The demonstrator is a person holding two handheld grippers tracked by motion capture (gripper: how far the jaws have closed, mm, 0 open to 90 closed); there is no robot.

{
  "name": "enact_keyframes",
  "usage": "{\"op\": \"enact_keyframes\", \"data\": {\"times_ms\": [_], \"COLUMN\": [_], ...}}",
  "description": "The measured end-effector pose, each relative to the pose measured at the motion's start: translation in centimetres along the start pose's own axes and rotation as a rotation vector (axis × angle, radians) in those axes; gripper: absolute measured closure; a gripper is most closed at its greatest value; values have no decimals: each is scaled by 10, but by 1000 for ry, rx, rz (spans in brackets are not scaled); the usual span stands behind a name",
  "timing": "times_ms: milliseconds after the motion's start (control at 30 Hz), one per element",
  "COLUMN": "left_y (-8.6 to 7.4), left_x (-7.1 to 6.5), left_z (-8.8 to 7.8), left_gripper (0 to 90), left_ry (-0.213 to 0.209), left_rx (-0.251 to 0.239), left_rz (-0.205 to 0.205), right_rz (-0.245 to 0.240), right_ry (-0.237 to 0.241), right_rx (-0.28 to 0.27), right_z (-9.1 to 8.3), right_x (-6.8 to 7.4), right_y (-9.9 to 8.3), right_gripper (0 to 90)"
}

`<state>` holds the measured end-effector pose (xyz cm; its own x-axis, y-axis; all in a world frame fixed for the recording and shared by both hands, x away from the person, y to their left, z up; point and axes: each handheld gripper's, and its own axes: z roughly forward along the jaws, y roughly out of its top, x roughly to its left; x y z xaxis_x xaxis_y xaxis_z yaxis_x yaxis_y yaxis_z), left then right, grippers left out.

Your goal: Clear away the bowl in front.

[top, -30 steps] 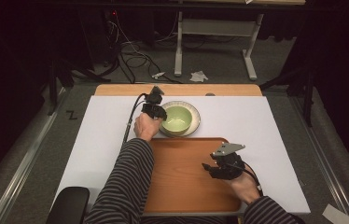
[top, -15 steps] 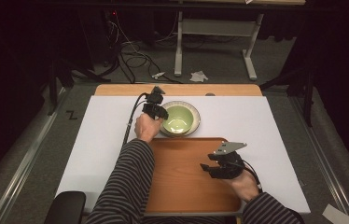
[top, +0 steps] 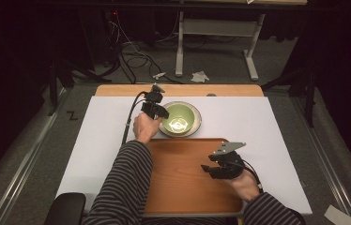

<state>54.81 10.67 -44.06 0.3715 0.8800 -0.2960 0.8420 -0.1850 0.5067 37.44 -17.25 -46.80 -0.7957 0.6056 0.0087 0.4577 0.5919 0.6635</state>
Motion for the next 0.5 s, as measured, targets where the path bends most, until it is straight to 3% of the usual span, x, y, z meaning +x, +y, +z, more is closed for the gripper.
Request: {"op": "enact_keyframes", "data": {"times_ms": [200, 500], "left_y": [-2, -5], "left_x": [-5, -12], "left_z": [-10, -23], "left_gripper": [848, 848], "left_ry": [17, -8], "left_rx": [-20, -21], "left_rz": [43, 77], "right_rz": [-2, 18], "right_ry": [-3, -7], "right_rx": [8, 12], "right_z": [0, -1], "right_x": [-1, 0], "right_y": [-1, -2], "right_gripper": [516, 515]}}
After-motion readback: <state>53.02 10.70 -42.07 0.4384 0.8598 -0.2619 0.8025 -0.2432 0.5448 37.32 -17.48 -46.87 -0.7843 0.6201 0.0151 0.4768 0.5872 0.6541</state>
